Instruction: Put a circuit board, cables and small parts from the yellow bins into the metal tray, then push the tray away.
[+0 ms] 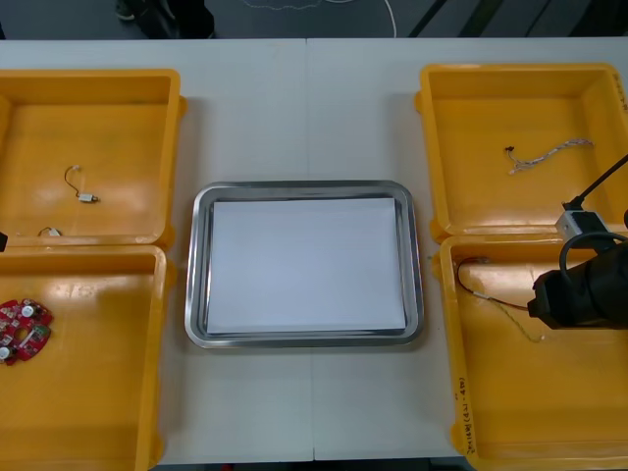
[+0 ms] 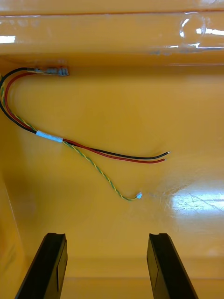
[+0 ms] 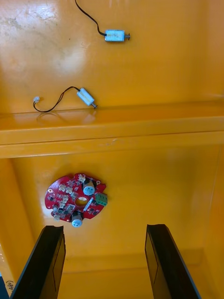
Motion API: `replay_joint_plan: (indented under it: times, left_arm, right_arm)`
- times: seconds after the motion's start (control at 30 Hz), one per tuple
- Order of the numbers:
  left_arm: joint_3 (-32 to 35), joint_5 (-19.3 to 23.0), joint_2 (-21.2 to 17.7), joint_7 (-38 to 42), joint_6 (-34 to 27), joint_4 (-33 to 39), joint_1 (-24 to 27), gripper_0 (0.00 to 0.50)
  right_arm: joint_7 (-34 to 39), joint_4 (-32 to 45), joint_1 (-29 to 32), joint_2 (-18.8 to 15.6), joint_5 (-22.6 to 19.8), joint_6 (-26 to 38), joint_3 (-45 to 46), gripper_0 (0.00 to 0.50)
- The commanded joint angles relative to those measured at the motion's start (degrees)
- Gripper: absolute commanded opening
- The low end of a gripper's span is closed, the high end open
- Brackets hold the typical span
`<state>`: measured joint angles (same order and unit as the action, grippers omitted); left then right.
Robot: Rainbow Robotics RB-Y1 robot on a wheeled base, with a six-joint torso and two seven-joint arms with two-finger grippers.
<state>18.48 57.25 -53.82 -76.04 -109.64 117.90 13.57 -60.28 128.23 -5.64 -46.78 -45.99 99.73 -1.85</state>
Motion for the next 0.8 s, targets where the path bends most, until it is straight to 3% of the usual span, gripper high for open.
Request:
replay_joint_plan:
  times: [0.03, 0.8]
  left_arm:
    - [1.7, 0.4, -2.8, -0.8, -0.4, 1.3, -0.9, 0.5]
    - [1.7, 0.4, -2.8, -0.8, -0.4, 1.3, -0.9, 0.5]
  right_arm:
    - [0.3, 0.2, 0.8, -0.9, -0.1, -0.4, 1.9, 0.5]
    - [0.3, 0.2, 0.8, -0.9, -0.1, -0.4, 1.9, 0.5]
